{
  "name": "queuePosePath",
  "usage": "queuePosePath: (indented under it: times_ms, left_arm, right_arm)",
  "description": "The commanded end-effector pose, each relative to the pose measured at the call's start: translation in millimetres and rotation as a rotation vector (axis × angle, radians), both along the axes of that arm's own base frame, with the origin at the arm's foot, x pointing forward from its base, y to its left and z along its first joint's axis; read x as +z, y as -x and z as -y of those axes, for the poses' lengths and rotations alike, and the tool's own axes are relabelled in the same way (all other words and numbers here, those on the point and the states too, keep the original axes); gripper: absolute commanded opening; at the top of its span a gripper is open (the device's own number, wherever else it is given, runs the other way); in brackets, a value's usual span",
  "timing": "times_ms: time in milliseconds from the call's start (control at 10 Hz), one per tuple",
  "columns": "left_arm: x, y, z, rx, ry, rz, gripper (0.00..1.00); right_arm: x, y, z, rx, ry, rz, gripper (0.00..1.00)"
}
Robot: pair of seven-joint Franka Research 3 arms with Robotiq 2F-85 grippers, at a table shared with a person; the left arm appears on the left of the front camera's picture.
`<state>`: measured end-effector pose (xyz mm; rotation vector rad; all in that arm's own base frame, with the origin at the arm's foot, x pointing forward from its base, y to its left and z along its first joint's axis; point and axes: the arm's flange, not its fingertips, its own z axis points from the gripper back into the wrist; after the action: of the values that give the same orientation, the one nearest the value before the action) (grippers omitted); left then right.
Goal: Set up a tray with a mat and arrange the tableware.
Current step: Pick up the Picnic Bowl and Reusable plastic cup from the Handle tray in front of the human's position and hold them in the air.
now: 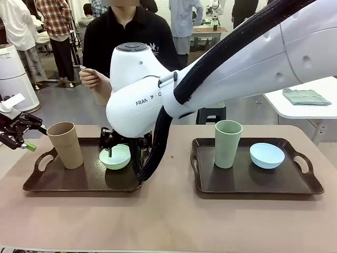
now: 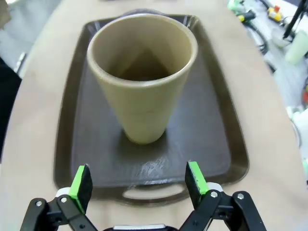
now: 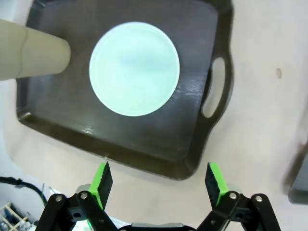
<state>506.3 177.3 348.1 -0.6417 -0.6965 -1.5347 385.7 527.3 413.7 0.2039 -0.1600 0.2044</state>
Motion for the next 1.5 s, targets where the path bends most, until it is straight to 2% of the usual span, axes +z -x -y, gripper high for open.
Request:
queuePosePath:
  times_ms: [0,100,300,600,900,1400]
  left_arm:
    - [5,-5,-7,0.026,-0.044,0.040,1.00]
    - [5,-5,-7,0.026,-0.044,0.040,1.00]
    - [0,2,4,-0.042,0.024,-0.023,1.00]
    - [-9,0,21,-0.051,0.085,-0.079,1.00]
    - [-20,-9,26,-0.010,0.161,-0.071,1.00]
    - [-39,-24,50,-0.019,0.201,-0.118,1.00]
  right_arm:
    - [0,4,4,-0.008,0.009,-0.004,1.00]
    - [0,4,4,-0.008,0.009,-0.004,1.00]
    - [-5,-8,-2,-0.011,0.027,-0.008,1.00]
    - [-19,-27,-11,-0.016,0.105,0.049,1.00]
    - [-33,-39,-21,0.030,0.123,0.097,1.00]
    - [-61,-56,-42,0.073,0.116,0.095,1.00]
